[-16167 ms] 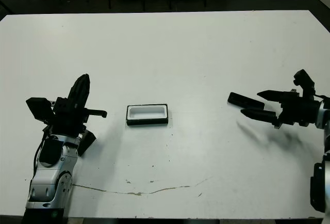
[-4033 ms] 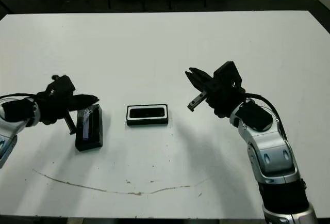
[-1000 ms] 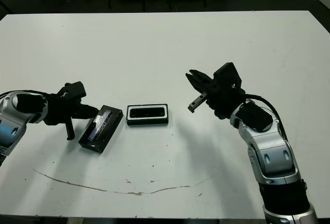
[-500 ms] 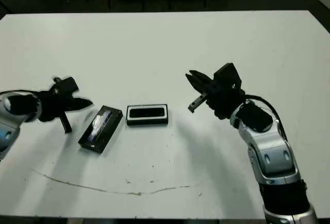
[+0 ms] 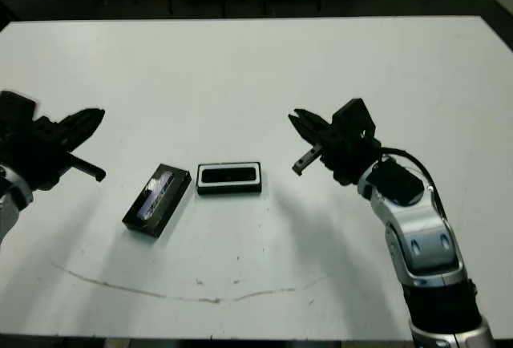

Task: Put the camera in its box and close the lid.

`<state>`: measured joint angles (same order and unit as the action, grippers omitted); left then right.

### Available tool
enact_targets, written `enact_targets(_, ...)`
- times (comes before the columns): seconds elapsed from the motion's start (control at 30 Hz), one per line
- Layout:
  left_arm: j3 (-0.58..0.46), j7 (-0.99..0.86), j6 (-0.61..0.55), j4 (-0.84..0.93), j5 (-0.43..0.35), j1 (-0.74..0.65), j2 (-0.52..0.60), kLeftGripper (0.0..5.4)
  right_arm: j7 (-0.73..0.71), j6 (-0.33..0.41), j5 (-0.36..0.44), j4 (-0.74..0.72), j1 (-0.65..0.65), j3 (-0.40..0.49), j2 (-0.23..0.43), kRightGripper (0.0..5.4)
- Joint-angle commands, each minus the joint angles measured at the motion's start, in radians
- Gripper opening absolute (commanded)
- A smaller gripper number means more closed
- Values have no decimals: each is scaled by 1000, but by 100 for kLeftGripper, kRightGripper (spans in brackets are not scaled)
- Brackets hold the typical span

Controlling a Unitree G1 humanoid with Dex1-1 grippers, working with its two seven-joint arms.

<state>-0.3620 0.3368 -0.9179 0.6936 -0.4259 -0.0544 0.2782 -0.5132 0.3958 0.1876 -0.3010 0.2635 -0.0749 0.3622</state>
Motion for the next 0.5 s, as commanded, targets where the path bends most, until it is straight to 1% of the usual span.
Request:
enact_targets(0.03,-68,-129,-119,143,-108,83,-142,0,-2,11,4,7,-18,3,8,1)
enact_targets(0.13,-64,-233,-138,246,-155,172,-242,0,-5,13,7,10,-17,4,10,1)
enact_targets(0.2,-34,-286,-137,303,-159,234,-281,0,-8,11,7,13,-16,4,11,1)
enact_targets(0.23,-4,-309,-126,326,-146,265,-289,9,-7,13,6,14,-15,3,11,0)
enact_targets(0.27,32,-329,-106,342,-123,293,-292,21,-6,13,4,14,-15,2,10,0)
enact_targets(0.33,136,-380,-48,353,-44,344,-283,46,-4,10,1,16,-15,-3,8,0)
enact_targets(0.43,259,-423,41,331,63,389,-275,94,-6,6,2,19,-14,-9,3,0)
enact_targets(0.5,331,-416,98,296,135,408,-233,132,-9,1,6,23,-16,-10,0,0)
